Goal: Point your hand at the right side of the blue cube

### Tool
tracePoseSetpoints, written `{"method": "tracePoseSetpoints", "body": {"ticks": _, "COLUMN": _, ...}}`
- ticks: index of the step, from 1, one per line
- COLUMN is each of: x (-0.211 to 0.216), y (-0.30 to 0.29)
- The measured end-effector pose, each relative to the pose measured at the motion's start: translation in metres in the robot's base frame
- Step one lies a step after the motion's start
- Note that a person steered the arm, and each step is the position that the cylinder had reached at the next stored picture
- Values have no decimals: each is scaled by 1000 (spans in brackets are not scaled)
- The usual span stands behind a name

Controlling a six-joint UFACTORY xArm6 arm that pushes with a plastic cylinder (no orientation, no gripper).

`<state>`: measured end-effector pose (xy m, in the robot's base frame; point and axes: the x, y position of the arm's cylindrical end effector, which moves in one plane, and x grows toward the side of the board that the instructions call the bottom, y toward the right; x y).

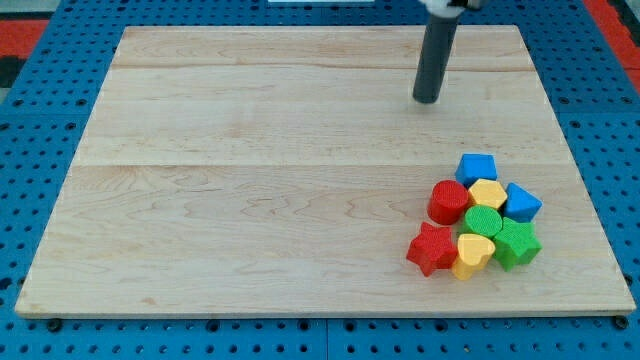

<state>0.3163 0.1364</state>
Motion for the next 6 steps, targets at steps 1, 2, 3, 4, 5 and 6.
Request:
{"method": "tracePoseSetpoints", "body": {"ticks": 1, "x": -25, "y": 1}}
{"method": "tracePoseSetpoints", "body": {"ticks": 2, "x": -39, "y": 64}}
{"method": "tracePoseSetpoints", "body": {"ticks": 3, "x": -36, "y": 137}}
{"method": "tracePoseSetpoints", "body": {"ticks": 4, "x": -29, "y": 171}}
{"method": "tracePoseSetpoints", "body": {"ticks": 5, "x": 3, "y": 177}}
{"method": "tracePoseSetpoints", "body": {"ticks": 6, "x": 77, "y": 178}}
